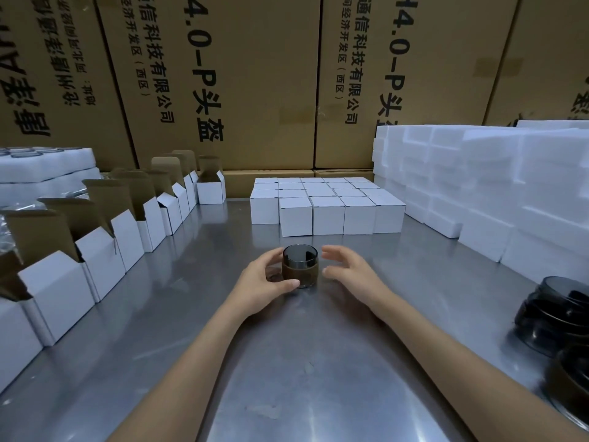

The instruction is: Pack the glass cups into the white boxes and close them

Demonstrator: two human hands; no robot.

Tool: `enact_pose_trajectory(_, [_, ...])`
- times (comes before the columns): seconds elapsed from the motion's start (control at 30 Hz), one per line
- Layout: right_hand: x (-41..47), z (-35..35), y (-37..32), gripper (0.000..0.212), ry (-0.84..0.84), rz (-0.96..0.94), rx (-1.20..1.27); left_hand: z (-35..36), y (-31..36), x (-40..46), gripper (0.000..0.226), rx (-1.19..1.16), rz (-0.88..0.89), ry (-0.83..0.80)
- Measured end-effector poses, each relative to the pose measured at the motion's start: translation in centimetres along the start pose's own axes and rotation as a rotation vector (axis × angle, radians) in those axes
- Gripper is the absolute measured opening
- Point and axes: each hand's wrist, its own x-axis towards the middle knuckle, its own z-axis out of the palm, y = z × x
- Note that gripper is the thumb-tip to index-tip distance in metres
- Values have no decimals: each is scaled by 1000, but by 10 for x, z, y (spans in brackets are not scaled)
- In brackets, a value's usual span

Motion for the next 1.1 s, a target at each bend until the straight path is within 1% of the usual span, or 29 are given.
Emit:
enact_pose_trajectory(0.07, [-1,5,1,52,-75,-46,-35,1,0,0,64,1,17,-8])
enact_pose_trajectory(0.13, [-2,9,2,56,-108,-91,-70,1,-1,0,64,11,34,-13])
enact_pose_trajectory(0.23, [-2,10,3,55,-77,-121,-123,2,-1,-1,61,17,65,-28])
enact_pose_trajectory(0.37, [-2,9,3,49,-72,-138,-104,2,-1,0,61,16,86,-27])
enact_pose_trajectory(0.53, [-5,10,0,59,-53,-171,-30,4,0,-1,66,-22,117,16])
enact_pose_trajectory(0.6, [-7,11,-1,62,-38,-214,-82,5,1,-1,64,-32,129,18])
enact_pose_trajectory(0.67, [-9,13,-2,63,-14,-250,-196,5,1,-2,61,-49,142,19])
enact_pose_trajectory(0.8, [-9,15,0,62,32,-290,-334,5,2,-3,56,-47,160,16])
enact_pose_trajectory(1.0, [-8,15,2,63,47,-307,-370,6,2,-3,55,-51,164,22])
enact_pose_trajectory(1.1, [-7,14,2,60,29,-303,-293,6,2,-3,57,-59,159,31])
